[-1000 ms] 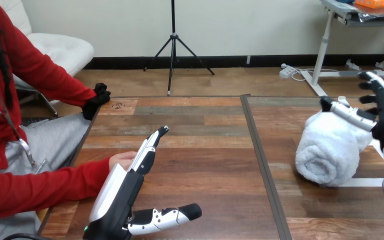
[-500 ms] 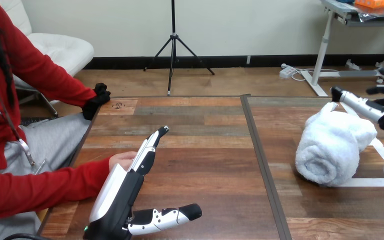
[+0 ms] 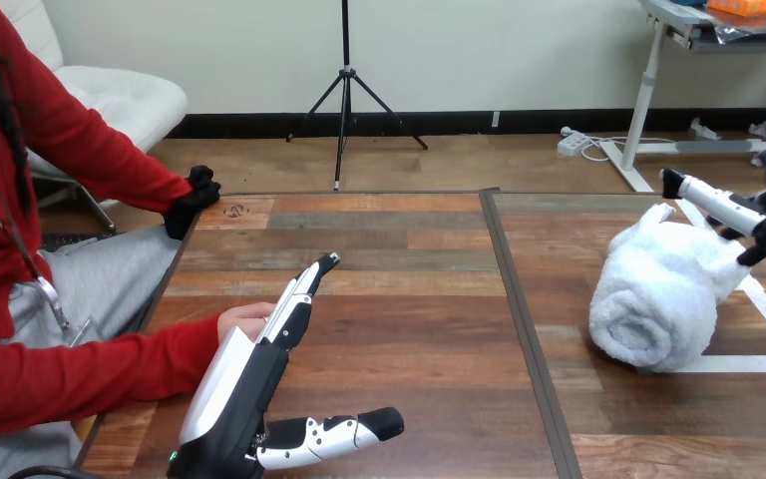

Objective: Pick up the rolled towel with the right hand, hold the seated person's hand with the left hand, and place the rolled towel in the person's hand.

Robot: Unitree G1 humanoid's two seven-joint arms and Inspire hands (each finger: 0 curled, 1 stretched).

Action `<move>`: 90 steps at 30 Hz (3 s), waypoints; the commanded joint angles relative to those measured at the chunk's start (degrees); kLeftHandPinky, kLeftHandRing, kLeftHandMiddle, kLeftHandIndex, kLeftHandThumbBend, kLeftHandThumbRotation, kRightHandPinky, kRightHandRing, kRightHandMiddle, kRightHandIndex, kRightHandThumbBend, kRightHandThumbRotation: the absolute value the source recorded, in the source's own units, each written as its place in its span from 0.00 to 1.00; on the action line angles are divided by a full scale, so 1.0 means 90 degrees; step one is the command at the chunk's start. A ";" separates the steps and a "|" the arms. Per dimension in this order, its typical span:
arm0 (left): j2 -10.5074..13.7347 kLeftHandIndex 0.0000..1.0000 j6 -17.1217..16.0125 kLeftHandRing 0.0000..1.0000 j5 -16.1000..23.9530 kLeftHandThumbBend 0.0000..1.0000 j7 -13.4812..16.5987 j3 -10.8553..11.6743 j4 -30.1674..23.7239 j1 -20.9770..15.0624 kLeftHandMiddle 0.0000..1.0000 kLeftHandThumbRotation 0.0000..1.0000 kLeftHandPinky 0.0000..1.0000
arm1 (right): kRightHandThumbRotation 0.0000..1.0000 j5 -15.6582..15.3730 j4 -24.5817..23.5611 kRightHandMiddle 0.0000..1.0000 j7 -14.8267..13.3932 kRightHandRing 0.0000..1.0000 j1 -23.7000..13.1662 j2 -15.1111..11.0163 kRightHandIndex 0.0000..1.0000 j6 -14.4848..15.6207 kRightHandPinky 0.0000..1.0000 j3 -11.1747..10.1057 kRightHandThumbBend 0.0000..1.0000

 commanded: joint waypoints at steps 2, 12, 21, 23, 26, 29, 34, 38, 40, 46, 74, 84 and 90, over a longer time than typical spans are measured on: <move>-0.0079 0.98 -0.0092 0.99 0.0056 1.00 0.0103 0.0030 -0.0075 -0.0367 0.97 0.61 0.95 | 0.72 -0.0083 0.0110 0.38 0.0177 0.27 -0.0912 0.0325 0.63 0.0375 0.17 0.0107 1.00; -0.0122 0.97 -0.0092 0.99 0.0103 1.00 0.0138 0.0006 -0.0092 -0.0361 0.97 0.60 0.95 | 0.74 -0.0275 0.0291 0.64 0.0416 0.62 -0.1116 0.0481 0.68 0.0892 0.42 0.0287 1.00; -0.0164 0.97 -0.0106 0.99 0.0121 1.00 0.0178 0.0005 -0.0114 -0.0325 0.97 0.60 0.95 | 0.78 -0.0510 0.0464 0.77 0.0653 0.74 -0.1263 0.0665 0.82 0.1434 0.51 0.0504 1.00; -0.0172 0.97 -0.0122 0.99 0.0122 1.00 0.0181 0.0004 -0.0108 -0.0321 0.97 0.60 0.95 | 0.81 -0.0617 0.0490 0.82 0.0756 0.78 -0.1277 0.0672 0.86 0.1507 0.54 0.0609 1.00; -0.0161 0.97 -0.0138 0.99 0.0199 1.00 0.0221 0.0013 -0.0121 -0.0314 0.97 0.61 0.95 | 0.81 -0.0435 0.0513 0.87 0.0729 0.84 -0.1300 0.0727 0.90 0.1688 0.61 0.0393 1.00; -0.0174 0.98 -0.0152 0.99 0.0126 1.00 0.0184 0.0007 -0.0125 -0.0295 0.97 0.61 0.95 | 0.83 -0.0715 0.0540 0.90 0.0933 0.88 -0.1287 0.0735 0.93 0.1682 0.65 0.0683 1.00; -0.0168 0.98 -0.0119 0.99 0.0127 1.00 0.0170 0.0021 -0.0204 -0.0240 0.97 0.61 0.95 | 0.88 -0.0960 0.0571 0.96 0.1195 0.93 -0.1286 0.0762 0.98 0.1714 0.66 0.0894 1.00; -0.0171 0.98 -0.0139 0.99 0.0051 1.00 0.0130 0.0023 -0.0243 -0.0198 0.97 0.60 0.95 | 0.94 -0.1356 0.0599 0.97 0.1437 0.92 -0.1243 0.0765 0.98 0.1577 0.59 0.1272 1.00; -0.0155 0.98 -0.0126 0.99 0.0095 1.00 0.0157 0.0044 -0.0287 -0.0164 0.97 0.60 0.96 | 0.96 -0.1602 0.0618 0.98 0.1621 0.92 -0.1226 0.0778 0.99 0.1484 0.57 0.1506 1.00; -0.0131 0.97 -0.0103 0.99 0.0320 1.00 0.0311 0.0101 -0.0406 -0.0089 0.97 0.61 0.94 | 0.99 -0.2094 0.0657 1.00 0.2110 0.94 -0.1210 0.0786 1.00 0.1233 0.55 0.1946 0.97; -0.0025 0.95 0.0102 0.96 0.0624 1.00 0.0620 0.0302 -0.0822 0.0307 0.96 0.64 0.89 | 0.81 -0.1391 0.0592 0.89 0.0841 0.84 -0.0785 0.1155 0.95 0.1292 0.46 0.1241 1.00; -0.0026 0.94 0.0084 0.95 0.0658 1.00 0.0618 0.0307 -0.0770 0.0243 0.95 0.65 0.88 | 0.76 -0.1373 0.0536 0.86 0.0924 0.79 -0.0743 0.1265 0.89 0.1101 0.48 0.1325 1.00; -0.0022 0.94 0.0035 0.95 0.0539 1.00 0.0545 0.0265 -0.0695 0.0164 0.95 0.64 0.88 | 0.74 -0.1525 0.0499 0.72 0.0938 0.61 -0.0671 0.1286 0.84 0.0894 0.38 0.1557 1.00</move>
